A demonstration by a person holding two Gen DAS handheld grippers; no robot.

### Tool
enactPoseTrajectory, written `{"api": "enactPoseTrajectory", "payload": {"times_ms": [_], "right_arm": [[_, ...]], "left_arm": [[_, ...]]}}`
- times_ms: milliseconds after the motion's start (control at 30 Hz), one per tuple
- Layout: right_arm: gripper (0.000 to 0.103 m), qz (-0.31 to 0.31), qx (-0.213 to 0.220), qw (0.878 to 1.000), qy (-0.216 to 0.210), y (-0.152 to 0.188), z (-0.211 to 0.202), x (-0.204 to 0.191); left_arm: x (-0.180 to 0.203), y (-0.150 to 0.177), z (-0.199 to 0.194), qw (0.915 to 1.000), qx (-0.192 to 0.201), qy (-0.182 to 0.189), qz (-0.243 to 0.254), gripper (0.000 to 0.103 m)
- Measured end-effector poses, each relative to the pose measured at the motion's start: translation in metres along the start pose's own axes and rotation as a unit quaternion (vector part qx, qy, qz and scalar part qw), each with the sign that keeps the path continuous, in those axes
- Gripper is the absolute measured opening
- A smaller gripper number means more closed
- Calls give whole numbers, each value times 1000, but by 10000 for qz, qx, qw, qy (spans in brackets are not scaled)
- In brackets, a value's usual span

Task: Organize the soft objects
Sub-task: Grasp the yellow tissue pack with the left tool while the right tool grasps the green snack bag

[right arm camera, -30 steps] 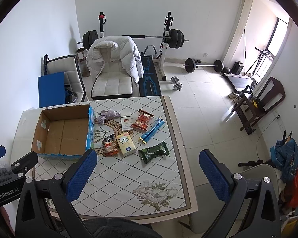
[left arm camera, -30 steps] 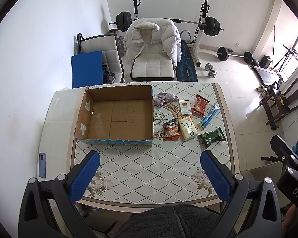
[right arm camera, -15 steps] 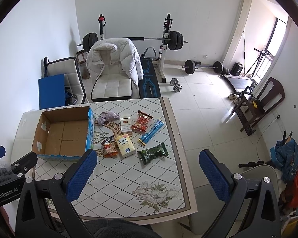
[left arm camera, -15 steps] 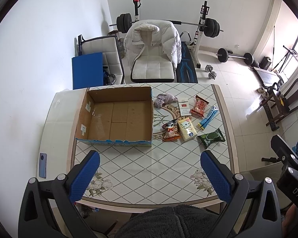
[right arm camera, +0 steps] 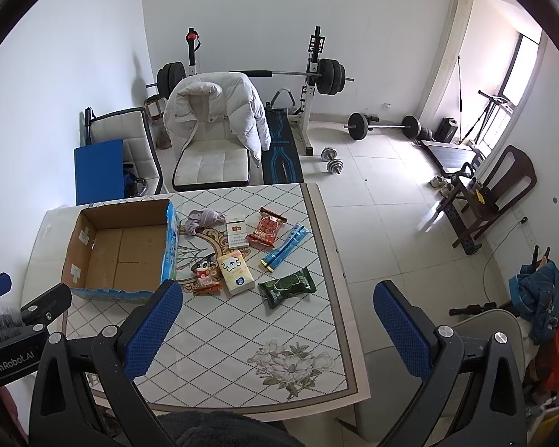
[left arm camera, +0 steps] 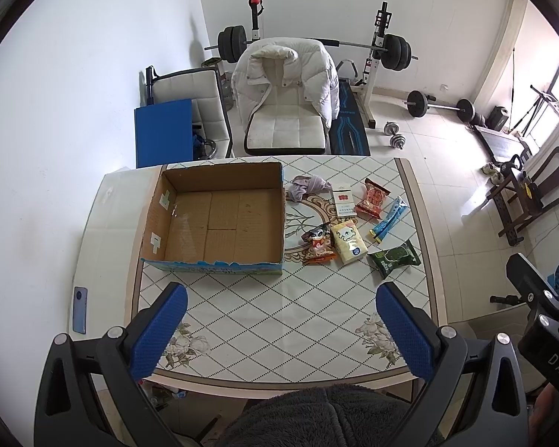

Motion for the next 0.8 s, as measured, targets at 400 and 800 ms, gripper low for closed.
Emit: {"api": "enactPoseTrajectory", "payload": {"times_ms": [400,800], "right_arm": [[103,53,-510,9985,-182,-1,54,5],[103,1833,-3060,9334,-394,53,359,66]], "left_arm": [[11,-10,56,9998,-137,-134,93,103],[66,-37,283,9765,-2075,565,-166,103]]}}
Point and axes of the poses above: each gripper's, at about its wrist camera, not at the fingertips, and z roughly the way its jaws point, x to its right, y to its underside, the point moved 4 cm from there along z, roughly the way its jaws point, and after that the axes turned 2 degrees about y, right-handed, at the moved point
